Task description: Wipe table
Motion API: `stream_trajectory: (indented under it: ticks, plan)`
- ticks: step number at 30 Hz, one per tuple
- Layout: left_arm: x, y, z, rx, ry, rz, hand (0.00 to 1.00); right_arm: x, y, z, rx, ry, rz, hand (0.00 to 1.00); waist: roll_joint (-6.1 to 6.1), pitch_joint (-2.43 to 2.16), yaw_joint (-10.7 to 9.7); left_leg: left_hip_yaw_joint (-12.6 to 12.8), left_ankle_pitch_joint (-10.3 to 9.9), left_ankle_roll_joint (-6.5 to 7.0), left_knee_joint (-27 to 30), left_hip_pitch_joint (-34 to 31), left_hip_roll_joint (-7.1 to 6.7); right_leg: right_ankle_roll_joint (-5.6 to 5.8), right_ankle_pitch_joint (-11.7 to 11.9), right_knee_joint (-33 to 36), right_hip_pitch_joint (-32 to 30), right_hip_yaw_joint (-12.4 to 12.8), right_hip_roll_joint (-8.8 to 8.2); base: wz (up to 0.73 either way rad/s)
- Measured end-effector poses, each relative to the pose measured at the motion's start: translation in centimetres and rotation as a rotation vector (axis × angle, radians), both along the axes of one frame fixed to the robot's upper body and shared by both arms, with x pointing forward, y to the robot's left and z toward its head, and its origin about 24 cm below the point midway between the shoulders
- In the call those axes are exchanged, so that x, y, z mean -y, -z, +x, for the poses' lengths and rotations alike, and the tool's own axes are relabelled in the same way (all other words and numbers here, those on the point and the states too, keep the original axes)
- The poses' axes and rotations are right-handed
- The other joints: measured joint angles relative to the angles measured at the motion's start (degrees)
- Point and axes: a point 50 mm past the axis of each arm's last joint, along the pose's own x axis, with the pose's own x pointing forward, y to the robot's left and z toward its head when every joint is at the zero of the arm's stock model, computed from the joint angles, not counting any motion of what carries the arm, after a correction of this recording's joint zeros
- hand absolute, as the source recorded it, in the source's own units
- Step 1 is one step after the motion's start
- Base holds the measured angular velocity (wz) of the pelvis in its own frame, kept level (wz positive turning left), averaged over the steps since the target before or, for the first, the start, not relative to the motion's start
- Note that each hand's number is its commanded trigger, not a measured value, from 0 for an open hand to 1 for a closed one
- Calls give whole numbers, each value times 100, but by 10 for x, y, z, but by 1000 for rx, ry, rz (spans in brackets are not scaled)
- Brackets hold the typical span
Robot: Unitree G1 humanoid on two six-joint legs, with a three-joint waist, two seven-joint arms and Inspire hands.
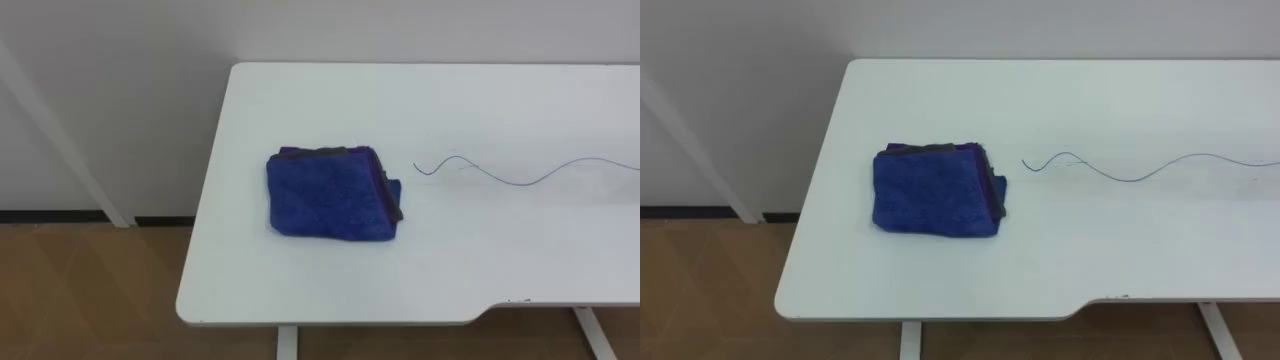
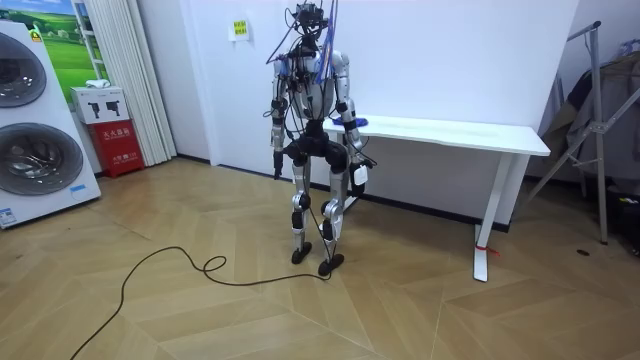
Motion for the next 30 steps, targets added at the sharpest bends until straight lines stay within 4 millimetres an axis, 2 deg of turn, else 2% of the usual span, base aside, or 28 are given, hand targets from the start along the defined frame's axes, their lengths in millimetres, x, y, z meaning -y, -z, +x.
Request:
stream_trajectory:
  ticks: [13,19,21,25,28,30]
  plan:
    - [0,0,8,19,7,0,0,1,0,6,15,-12,-7,0,-16,-7,-2,3,0,0,-4,2,1,0,0,1,-4,6,0,0]
    - [0,0,3,14,-4,-11,0,2,0,-8,-21,82,-23,0,2,-8,-12,-5,0,0,-12,18,-1,0,0,-1,9,-3,-1,0]
    - [-2,-1,-2,11,-39,-15,0,8,-1,-18,-41,246,-48,0,1,-3,-44,-29,0,0,-26,56,-5,0,0,-3,48,-24,-6,6]
    - [-12,-3,-18,-15,-152,8,0,22,-4,-37,-92,457,-114,0,-28,-4,-185,-73,0,1,-84,194,-7,1,-1,-5,173,-70,0,7]
    - [-22,-6,-31,-38,-235,29,0,42,-11,-46,-136,582,-197,0,-111,-30,-263,-64,0,1,-122,245,-14,7,-4,4,195,-77,-6,-5]
    - [-31,-9,-35,-48,-249,51,0,70,-21,-45,-140,648,-297,0,-184,-28,-336,-14,0,2,-122,250,-16,7,-4,4,181,-59,-10,-11]
